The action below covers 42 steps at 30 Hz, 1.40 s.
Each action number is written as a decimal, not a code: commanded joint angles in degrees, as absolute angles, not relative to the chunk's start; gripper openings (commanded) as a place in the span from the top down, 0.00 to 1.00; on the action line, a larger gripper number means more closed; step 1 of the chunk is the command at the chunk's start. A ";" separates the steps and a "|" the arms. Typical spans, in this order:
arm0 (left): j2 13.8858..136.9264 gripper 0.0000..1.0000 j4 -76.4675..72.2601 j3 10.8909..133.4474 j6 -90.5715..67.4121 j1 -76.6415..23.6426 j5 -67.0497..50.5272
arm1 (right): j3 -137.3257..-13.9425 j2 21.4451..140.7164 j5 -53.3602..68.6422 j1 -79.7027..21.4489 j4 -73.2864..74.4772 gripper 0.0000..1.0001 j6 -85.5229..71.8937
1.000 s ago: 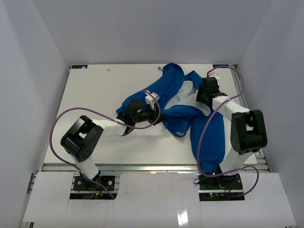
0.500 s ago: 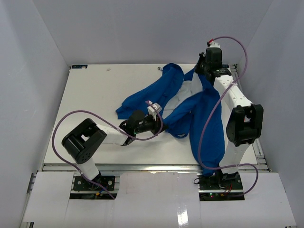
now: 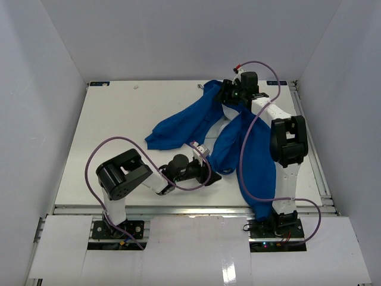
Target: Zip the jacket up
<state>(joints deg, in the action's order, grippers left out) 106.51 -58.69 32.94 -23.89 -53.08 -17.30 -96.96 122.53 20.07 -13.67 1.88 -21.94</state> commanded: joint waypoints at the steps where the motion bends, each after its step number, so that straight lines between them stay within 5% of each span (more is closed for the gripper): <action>1: 103.55 0.33 -56.74 35.50 -23.68 -54.23 -19.85 | -96.06 112.40 18.52 -12.37 4.82 0.36 -17.15; 7: 95.95 0.30 -47.17 35.34 -18.87 -54.23 -22.14 | -89.54 99.04 1.38 -11.45 11.75 0.30 -16.09; 13: 88.25 0.29 -41.64 34.22 -18.03 -54.23 -23.51 | -85.85 92.09 -3.52 -10.11 15.62 0.29 -15.96; 18: 82.39 0.29 -36.02 35.94 -16.33 -54.21 -23.95 | -69.96 82.04 1.15 -10.19 8.63 0.37 -18.89; 23: 83.24 0.30 -25.85 43.07 -16.97 -51.40 -17.18 | -56.46 72.89 5.63 -12.38 2.21 0.59 -22.17; 35: 97.48 0.39 -30.89 48.78 -23.75 -47.20 -26.69 | -45.33 71.02 3.15 -27.17 -8.34 0.66 -28.11; 42: 89.18 0.38 -33.69 39.00 -25.40 -47.07 -21.65 | -26.72 66.17 0.36 -29.13 -18.12 0.66 -33.47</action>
